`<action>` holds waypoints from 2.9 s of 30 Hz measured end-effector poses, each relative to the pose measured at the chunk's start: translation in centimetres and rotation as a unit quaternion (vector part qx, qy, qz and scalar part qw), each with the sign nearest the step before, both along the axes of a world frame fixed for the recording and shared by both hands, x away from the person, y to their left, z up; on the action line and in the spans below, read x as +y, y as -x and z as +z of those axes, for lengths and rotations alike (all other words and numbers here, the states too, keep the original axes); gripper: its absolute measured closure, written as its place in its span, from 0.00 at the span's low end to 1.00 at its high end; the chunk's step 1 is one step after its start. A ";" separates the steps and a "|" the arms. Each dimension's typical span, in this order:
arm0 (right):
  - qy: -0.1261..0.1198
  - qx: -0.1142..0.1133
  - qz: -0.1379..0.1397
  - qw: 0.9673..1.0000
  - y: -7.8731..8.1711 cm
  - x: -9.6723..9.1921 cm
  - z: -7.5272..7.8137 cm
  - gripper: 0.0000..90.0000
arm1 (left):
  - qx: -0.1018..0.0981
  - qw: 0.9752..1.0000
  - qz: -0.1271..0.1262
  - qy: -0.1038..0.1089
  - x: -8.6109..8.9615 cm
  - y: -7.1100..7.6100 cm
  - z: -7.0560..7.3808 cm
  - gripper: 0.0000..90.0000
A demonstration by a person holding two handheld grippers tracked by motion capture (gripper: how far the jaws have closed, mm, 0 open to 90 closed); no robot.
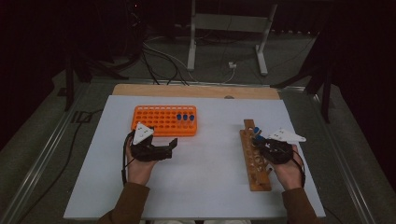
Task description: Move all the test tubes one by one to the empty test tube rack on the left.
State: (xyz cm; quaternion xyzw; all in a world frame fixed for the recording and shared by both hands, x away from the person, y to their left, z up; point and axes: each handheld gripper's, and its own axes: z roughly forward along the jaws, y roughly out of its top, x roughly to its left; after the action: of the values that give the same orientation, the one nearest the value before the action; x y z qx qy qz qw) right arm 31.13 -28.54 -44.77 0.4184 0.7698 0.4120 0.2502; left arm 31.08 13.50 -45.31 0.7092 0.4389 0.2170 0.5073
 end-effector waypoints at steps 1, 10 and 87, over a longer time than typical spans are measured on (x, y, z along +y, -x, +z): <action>-0.003 -0.001 0.000 1.000 0.1 -0.1 0.1 0.85 | 0.000 1.000 -0.001 0.000 0.0 0.0 0.0 0.01; -0.017 -0.014 -0.002 1.000 0.7 -0.3 1.5 0.85 | -0.004 1.000 -0.007 0.006 -0.4 0.1 0.2 0.01; -0.061 -0.018 0.088 0.994 3.2 5.7 3.7 0.85 | -0.055 0.984 -0.164 -0.050 -15.1 2.1 0.6 0.13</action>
State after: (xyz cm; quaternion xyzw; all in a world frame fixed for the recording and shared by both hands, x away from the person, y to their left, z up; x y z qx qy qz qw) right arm 27.95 -22.88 -41.03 0.3564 0.7723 0.4859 0.2009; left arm 28.98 -1.62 -44.70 0.7828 0.2764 0.1913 0.5237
